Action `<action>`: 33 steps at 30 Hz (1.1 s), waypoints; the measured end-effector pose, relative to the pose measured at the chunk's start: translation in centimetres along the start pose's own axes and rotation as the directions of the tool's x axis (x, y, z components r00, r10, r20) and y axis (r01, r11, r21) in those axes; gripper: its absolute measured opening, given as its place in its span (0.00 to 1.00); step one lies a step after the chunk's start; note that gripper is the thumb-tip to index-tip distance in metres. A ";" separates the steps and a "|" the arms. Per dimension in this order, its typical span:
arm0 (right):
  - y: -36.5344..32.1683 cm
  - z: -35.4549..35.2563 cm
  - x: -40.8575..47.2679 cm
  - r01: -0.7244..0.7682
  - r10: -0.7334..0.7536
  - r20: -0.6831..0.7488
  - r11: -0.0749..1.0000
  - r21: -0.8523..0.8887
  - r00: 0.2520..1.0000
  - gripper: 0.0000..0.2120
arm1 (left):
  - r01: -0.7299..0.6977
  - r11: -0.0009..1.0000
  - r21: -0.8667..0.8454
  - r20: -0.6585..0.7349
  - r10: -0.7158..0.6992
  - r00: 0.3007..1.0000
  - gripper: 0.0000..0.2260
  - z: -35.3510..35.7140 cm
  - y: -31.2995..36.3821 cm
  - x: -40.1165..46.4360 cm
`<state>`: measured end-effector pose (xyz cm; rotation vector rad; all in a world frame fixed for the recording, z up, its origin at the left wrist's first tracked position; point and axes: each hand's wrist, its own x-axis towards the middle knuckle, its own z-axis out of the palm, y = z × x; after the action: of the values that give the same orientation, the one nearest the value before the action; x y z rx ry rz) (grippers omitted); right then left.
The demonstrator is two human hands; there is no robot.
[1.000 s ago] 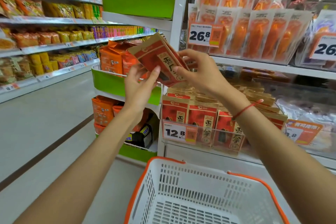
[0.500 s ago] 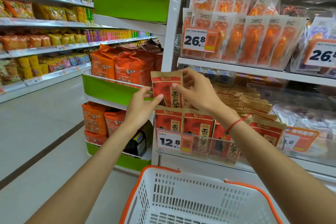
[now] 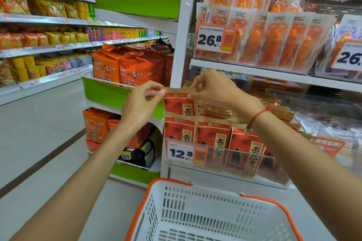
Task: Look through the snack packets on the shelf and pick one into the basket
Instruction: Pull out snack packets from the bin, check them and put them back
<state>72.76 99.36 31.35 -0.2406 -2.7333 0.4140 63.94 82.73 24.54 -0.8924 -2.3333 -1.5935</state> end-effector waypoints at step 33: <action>2.9 2.3 1.8 0.027 -0.018 0.047 0.982 -0.187 0.999 0.08 | 0.418 0.877 -0.239 0.273 -0.352 0.895 0.07 3.5 -1.0 2.6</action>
<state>70.54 101.93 29.02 -0.2516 -2.8187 0.1562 61.91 86.57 23.49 -0.7141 -2.6025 -2.1470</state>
